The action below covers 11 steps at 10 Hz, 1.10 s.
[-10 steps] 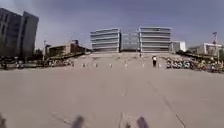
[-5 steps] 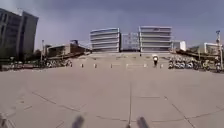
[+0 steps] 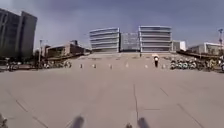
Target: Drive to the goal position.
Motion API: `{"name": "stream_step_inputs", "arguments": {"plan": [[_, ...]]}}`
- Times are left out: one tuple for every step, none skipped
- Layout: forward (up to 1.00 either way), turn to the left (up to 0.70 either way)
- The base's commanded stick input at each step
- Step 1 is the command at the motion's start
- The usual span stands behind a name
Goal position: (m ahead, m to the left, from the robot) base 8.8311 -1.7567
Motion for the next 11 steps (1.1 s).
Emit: {"name": "stream_step_inputs", "arguments": {"plan": [[0.91, 0.00], [0.91, 0.00], [0.92, 0.00], [0.91, 0.00], [0.91, 0.00], [0.91, 0.00], [0.91, 0.00], [0.91, 0.00], [0.92, 0.00], [0.94, 0.00], [0.94, 0.00]]}}
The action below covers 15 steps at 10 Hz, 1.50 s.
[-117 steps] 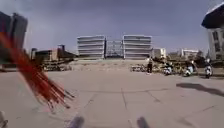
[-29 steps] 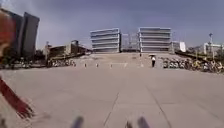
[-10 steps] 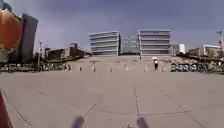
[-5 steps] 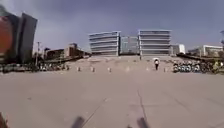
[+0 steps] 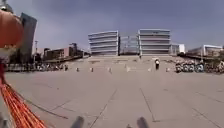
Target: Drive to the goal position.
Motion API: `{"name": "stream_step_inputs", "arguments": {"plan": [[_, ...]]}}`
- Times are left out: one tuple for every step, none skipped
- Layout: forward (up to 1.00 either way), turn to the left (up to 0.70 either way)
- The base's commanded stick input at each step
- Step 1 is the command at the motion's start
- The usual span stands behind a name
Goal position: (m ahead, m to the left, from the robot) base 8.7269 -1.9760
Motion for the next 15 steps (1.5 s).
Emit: {"name": "stream_step_inputs", "arguments": {"plan": [[0.94, 0.00], [0.94, 0.00], [0.94, 0.00], [0.94, 0.00], [0.94, 0.00], [0.94, 0.00], [0.94, 0.00], [0.94, 0.00], [0.94, 0.00], [0.94, 0.00], [0.94, 0.00], [0.92, 0.00], [0.96, 0.00], [0.99, 0.00], [1.00, 0.00]]}}
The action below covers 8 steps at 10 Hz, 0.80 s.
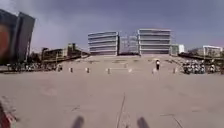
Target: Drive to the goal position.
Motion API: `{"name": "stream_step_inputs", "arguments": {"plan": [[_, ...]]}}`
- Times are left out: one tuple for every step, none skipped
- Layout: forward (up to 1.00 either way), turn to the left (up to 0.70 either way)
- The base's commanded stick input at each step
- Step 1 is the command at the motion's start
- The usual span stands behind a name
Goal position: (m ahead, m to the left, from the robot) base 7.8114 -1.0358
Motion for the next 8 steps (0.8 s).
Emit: {"name": "stream_step_inputs", "arguments": {"plan": [[1.00, 0.00], [1.00, 0.00], [1.00, 0.00], [1.00, 0.00], [1.00, 0.00], [1.00, 0.00], [1.00, 0.00], [1.00, 0.00]]}}
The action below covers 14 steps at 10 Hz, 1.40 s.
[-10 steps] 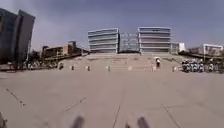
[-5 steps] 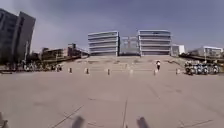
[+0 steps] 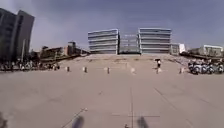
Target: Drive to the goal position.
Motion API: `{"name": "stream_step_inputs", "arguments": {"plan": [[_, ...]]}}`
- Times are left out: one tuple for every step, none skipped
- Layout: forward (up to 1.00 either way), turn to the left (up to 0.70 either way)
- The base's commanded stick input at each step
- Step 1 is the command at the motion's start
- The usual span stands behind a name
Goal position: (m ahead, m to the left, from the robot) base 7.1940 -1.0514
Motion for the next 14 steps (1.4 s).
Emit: {"name": "stream_step_inputs", "arguments": {"plan": [[1.00, 0.00], [1.00, 0.00], [1.00, 0.00], [1.00, 0.00], [1.00, 0.00], [1.00, 0.00], [1.00, 0.00], [1.00, 0.00], [1.00, 0.00], [1.00, 0.00], [1.00, 0.00], [1.00, 0.00], [0.98, 0.00], [0.98, 0.00]]}}
